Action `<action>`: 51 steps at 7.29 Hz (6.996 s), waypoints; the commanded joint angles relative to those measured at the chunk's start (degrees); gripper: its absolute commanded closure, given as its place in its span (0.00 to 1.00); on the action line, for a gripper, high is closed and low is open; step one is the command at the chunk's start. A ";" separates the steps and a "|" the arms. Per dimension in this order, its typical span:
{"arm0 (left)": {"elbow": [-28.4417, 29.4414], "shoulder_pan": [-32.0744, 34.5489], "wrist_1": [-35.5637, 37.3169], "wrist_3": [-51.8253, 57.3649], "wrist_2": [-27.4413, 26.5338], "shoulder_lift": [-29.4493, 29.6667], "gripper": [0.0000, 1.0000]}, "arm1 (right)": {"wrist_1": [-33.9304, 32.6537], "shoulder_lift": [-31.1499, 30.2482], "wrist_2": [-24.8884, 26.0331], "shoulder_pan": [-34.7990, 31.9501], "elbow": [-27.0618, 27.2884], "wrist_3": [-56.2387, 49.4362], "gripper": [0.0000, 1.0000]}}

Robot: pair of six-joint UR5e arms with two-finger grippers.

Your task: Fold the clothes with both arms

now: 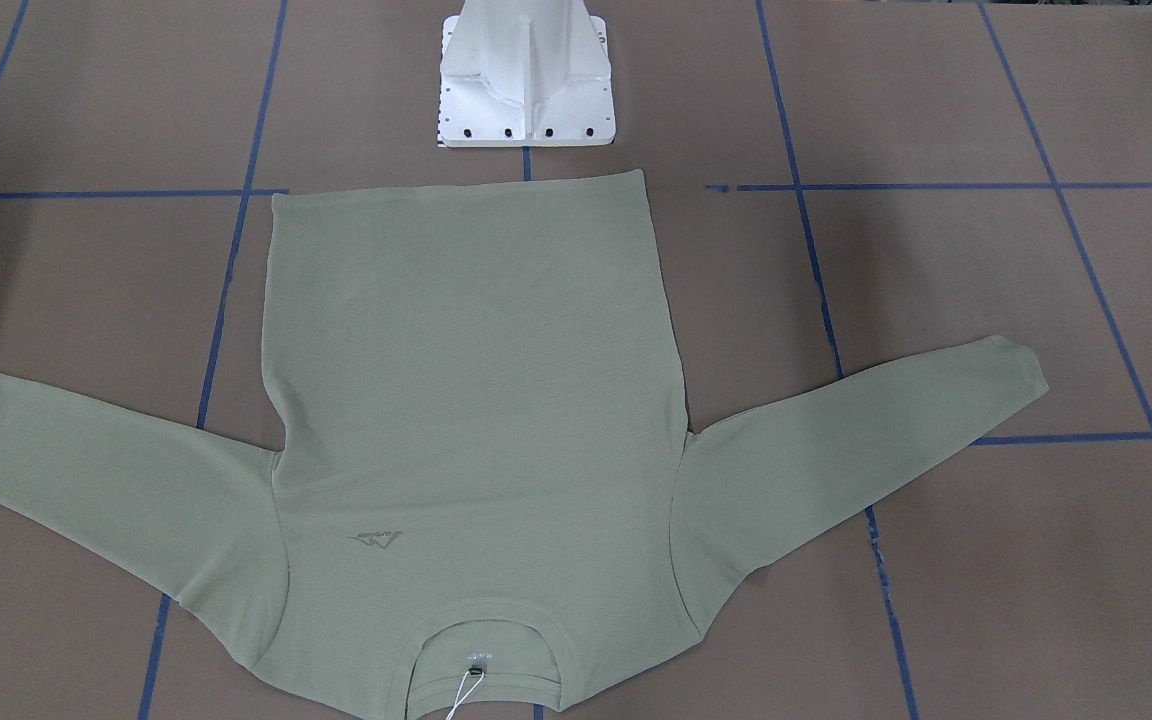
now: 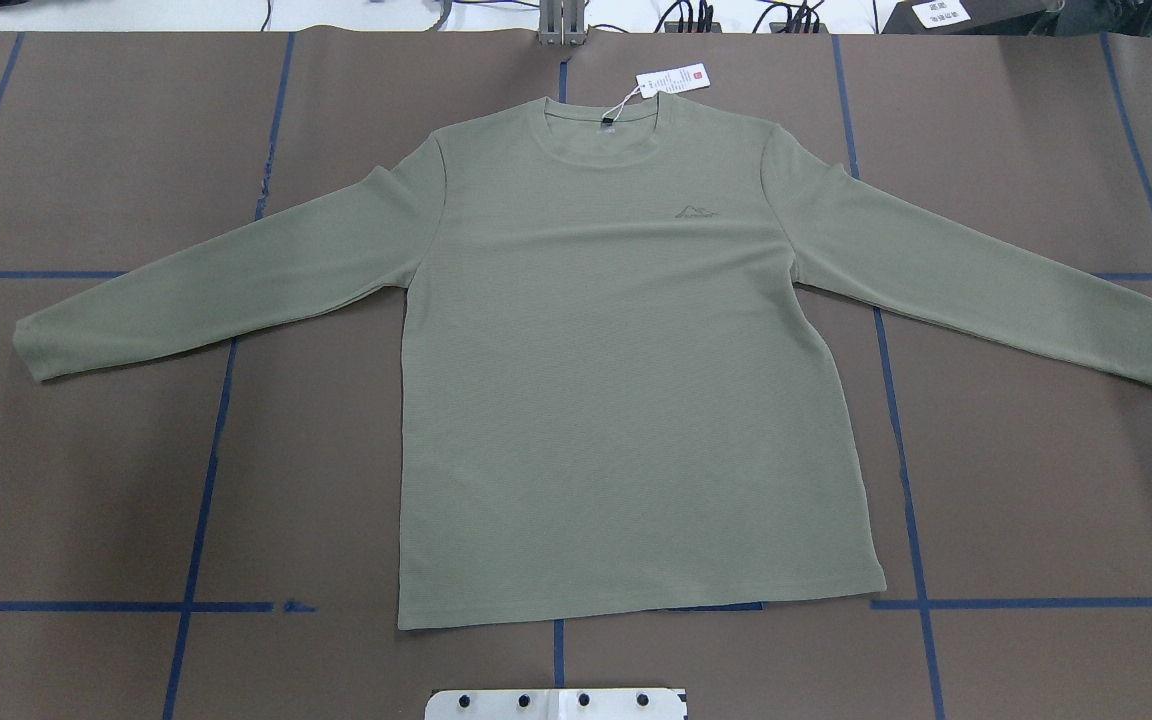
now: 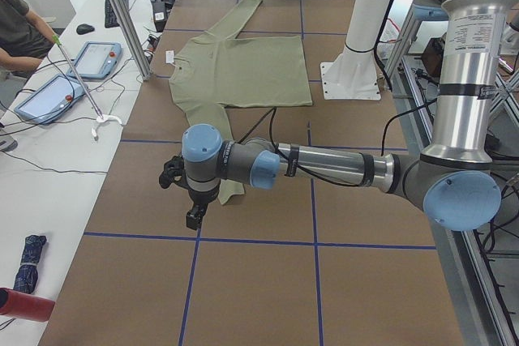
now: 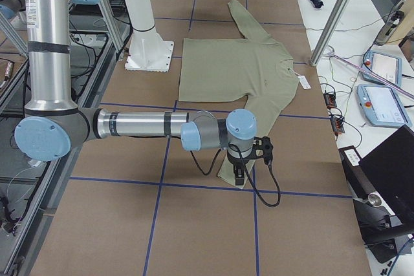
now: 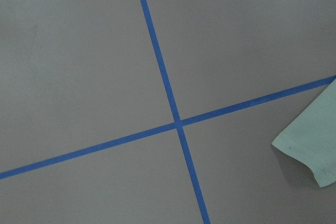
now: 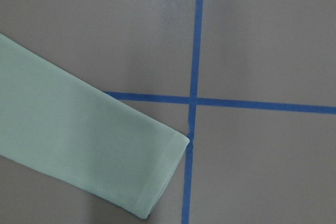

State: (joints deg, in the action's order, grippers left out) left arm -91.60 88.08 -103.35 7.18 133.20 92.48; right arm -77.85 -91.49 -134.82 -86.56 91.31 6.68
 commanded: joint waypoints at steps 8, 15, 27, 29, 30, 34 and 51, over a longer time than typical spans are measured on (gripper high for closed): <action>1.08 -0.10 -8.54 -5.16 0.48 -1.51 0.00 | 27.76 0.35 3.24 15.28 -17.21 17.93 0.00; 0.90 -0.10 -8.54 -5.16 0.48 -1.25 0.00 | 27.49 0.70 2.98 15.63 -18.80 17.84 0.08; 0.99 -0.10 -8.36 -5.42 0.48 -0.90 0.00 | 24.87 7.43 -7.53 14.24 -14.85 19.85 1.00; 0.99 -0.10 -8.36 -5.43 0.48 -0.90 0.00 | 20.48 18.75 -10.64 14.83 -14.32 32.90 1.00; 0.99 -0.10 -8.36 -5.51 0.48 -0.90 0.00 | 19.16 24.37 -10.64 17.36 -14.58 36.27 1.00; 1.16 -0.02 -8.27 -5.51 0.48 -1.25 0.00 | 12.90 53.71 5.91 34.13 -22.53 46.23 1.00; 0.90 -22.54 -40.66 -64.41 -10.99 -8.62 0.00 | -21.12 52.71 18.45 43.88 -3.14 53.81 0.00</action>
State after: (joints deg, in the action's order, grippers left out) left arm -90.63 72.70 -136.24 -45.43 127.33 86.21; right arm -88.50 -31.41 -114.33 -38.39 78.70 62.06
